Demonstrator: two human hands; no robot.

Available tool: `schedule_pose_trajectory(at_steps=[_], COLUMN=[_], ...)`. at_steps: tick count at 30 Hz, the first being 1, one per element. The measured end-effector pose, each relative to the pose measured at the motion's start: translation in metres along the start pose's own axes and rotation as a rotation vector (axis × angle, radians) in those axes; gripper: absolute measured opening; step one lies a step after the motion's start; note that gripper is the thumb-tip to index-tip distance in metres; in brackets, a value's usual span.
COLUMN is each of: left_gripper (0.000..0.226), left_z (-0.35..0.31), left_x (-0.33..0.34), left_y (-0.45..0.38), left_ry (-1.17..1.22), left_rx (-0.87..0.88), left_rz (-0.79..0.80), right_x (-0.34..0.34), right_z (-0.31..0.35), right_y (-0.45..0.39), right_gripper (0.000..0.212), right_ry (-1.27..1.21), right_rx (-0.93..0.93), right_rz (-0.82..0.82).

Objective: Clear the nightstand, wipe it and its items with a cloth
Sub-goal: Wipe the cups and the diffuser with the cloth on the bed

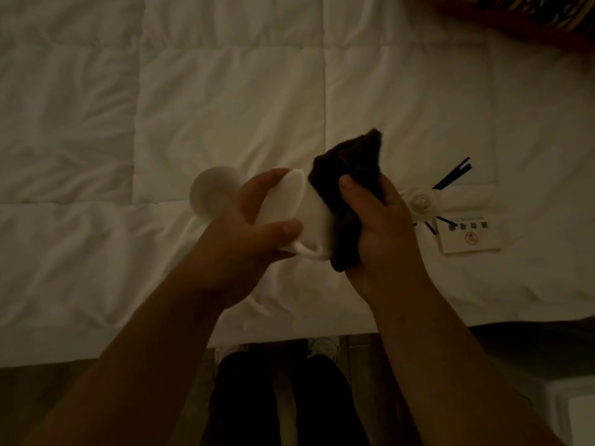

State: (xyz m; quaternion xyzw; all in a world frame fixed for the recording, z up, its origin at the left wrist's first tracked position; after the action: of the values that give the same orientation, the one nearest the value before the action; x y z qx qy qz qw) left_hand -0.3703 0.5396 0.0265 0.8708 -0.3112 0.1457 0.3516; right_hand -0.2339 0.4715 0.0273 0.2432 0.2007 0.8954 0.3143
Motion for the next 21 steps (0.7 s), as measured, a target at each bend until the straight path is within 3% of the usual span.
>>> schedule_pose_trajectory(at_steps=[2, 4, 7, 9, 11, 14, 21], left_gripper=[0.076, 0.063, 0.047, 0.039, 0.035, 0.048, 0.059], left_z=[0.008, 0.015, 0.022, 0.017, 0.007, -0.005, 0.009], left_x=[0.005, 0.015, 0.021, 0.014, -0.001, -0.014, 0.031], left_y=[-0.001, 0.0, 0.003, 0.005, 0.004, 0.004, 0.003], left_ry=[0.309, 0.475, 0.456, 0.294, 0.177, 0.208, 0.585], left_rx=[-0.04, -0.034, -0.043, -0.078, -0.155, -0.234, -0.188], left_rz=[-0.061, -0.15, -0.276, -0.246, -0.155, -0.018, -0.073], right_x=[0.0, 0.001, 0.001, -0.003, -0.007, -0.006, 0.001], right_z=[-0.005, -0.01, -0.014, -0.014, -0.012, -0.007, 0.007], right_y=[0.001, 0.003, 0.005, 0.006, 0.007, 0.006, -0.003], right_gripper=[0.033, 0.044, 0.058, 0.061, 0.058, 0.053, 0.023], right_ry=[-0.276, -0.367, -0.43, -0.501, -0.536, -0.464, -0.346], right_rx=[0.104, 0.134, 0.169, 0.202, 0.204, 0.12, -0.144], right_rz=[-0.004, -0.06, -0.109, -0.106, -0.071, -0.025, -0.153])
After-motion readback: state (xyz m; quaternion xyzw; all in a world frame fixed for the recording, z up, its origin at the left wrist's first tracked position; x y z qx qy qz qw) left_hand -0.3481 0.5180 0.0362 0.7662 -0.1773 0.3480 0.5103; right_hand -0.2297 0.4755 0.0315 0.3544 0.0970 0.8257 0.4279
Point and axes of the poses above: each hand's wrist, its own y-axis away from the middle knuckle, its own x-axis out of the palm, z = x × y, the point moved 2 cm from there along -y, towards the middle knuckle, and after that the axes turned 4 degrees about y, right-handed, at the moved point
